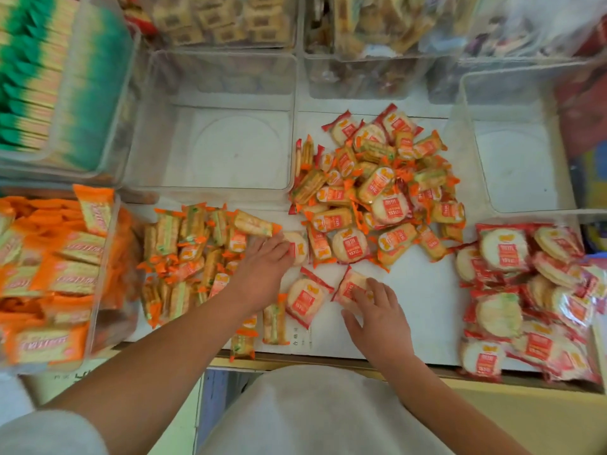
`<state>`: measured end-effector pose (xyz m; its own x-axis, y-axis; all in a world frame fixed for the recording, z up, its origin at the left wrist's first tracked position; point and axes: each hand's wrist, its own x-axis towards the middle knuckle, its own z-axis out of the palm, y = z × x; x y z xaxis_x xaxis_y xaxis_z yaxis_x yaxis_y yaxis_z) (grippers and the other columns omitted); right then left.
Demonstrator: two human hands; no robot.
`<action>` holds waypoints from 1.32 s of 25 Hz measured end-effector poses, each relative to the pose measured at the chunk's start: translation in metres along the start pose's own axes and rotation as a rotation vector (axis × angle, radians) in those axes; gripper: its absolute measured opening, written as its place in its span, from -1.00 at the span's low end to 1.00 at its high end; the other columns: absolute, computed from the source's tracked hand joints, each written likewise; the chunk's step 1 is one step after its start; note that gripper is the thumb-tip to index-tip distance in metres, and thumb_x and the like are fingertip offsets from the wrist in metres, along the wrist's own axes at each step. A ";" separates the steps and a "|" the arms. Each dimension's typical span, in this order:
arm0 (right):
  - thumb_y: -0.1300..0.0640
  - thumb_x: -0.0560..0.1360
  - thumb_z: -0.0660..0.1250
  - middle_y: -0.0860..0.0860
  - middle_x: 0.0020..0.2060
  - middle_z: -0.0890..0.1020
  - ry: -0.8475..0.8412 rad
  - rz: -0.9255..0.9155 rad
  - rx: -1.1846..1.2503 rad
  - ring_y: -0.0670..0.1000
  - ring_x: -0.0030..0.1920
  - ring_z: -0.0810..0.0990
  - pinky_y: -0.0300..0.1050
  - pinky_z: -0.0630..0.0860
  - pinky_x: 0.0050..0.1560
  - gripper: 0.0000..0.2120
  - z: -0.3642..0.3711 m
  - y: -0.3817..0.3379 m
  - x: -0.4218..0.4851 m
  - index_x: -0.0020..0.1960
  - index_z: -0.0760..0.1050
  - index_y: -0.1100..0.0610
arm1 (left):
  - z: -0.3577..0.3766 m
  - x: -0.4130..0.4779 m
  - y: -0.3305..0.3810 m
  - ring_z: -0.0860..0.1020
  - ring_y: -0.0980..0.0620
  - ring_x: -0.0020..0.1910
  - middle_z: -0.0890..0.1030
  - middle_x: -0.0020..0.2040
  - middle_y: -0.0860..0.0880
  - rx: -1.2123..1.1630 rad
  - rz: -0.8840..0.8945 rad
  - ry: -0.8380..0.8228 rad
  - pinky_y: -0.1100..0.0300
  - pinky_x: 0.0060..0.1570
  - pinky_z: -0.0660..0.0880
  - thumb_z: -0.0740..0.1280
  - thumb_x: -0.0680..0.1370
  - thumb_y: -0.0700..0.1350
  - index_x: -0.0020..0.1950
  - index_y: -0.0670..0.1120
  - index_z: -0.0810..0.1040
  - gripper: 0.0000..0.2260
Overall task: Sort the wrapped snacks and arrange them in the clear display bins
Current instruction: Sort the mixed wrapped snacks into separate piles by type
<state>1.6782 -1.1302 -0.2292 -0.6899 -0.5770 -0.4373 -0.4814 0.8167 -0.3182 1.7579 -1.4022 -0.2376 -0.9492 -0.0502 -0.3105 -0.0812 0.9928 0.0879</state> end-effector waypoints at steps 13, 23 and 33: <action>0.08 0.51 0.47 -0.06 0.12 0.47 -0.004 0.214 0.170 0.07 0.04 0.56 0.00 0.56 -0.04 -0.64 -0.023 0.003 0.015 0.22 0.41 -0.03 | -0.027 0.039 -0.009 0.35 -0.17 0.41 0.40 0.42 -0.09 -0.136 -0.248 -0.115 -0.09 0.35 0.38 0.42 0.43 -0.19 0.63 -0.01 0.18 -0.20; 0.02 0.57 0.44 -0.05 -0.03 0.64 0.090 0.389 0.783 -0.08 -0.16 0.67 -0.24 0.54 -0.23 -0.73 -0.053 0.021 -0.008 0.25 0.53 0.00 | -0.063 -0.029 0.038 0.55 0.02 -0.14 0.58 -0.11 0.04 -0.748 -0.450 0.128 0.06 -0.22 0.50 0.49 0.51 0.13 0.02 0.01 0.59 -0.76; 0.06 0.54 0.49 0.00 -0.05 0.68 0.205 0.409 1.016 -0.05 -0.11 0.71 -0.20 0.62 -0.18 -0.70 -0.093 0.060 -0.074 0.24 0.52 -0.03 | 0.007 -0.024 0.104 0.38 -0.23 0.44 0.39 0.50 -0.17 -0.440 -0.583 -0.083 -0.10 0.37 0.37 0.40 0.51 0.22 0.38 0.10 0.53 -0.53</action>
<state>1.6497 -1.0377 -0.1375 -0.8168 -0.1773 -0.5489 0.4040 0.5034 -0.7638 1.7743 -1.2973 -0.2275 -0.6903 -0.5308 -0.4917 -0.6967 0.6711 0.2535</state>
